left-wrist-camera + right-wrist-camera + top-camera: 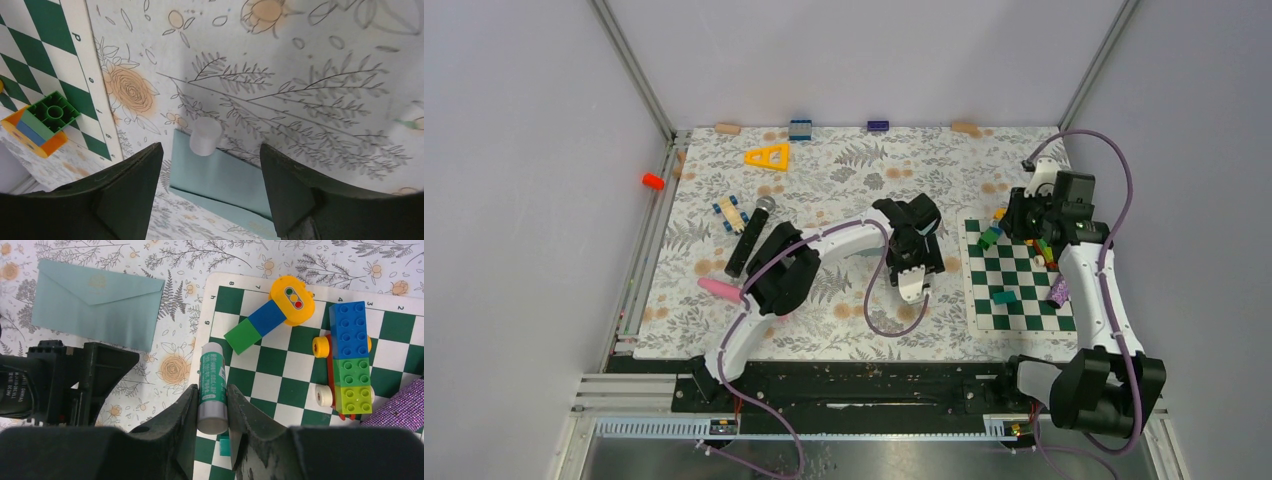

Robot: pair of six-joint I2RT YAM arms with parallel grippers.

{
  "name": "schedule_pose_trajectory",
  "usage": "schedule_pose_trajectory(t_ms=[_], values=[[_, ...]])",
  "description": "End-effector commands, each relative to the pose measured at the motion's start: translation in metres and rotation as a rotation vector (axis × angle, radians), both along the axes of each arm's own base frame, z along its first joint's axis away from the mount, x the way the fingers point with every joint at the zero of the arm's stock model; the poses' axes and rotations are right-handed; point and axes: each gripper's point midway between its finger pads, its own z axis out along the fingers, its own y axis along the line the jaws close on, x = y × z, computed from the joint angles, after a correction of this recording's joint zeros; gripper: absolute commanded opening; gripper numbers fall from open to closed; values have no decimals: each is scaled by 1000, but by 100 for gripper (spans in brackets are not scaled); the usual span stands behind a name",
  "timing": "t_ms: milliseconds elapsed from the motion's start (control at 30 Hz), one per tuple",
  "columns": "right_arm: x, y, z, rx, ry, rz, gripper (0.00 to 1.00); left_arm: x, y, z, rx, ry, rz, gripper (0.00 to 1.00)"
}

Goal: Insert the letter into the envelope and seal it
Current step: Adjust the solid glue cap at the center of the board.

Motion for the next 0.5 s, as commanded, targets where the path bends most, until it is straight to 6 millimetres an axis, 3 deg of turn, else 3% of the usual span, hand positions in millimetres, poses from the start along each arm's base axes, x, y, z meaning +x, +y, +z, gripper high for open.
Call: schedule_pose_trajectory(t_ms=[0,167,300,467], values=[[-3,3,13,80,-35,2,0,10,0,-21,70,-93,-135,72],[-5,4,22,108,-70,-1,0,13,7,-29,133,-122,-184,62],[-7,4,28,122,-94,-4,0,10,15,-31,174,-132,-220,60],[-8,4,29,130,-98,-5,0,-11,14,-25,158,-65,-273,61]])
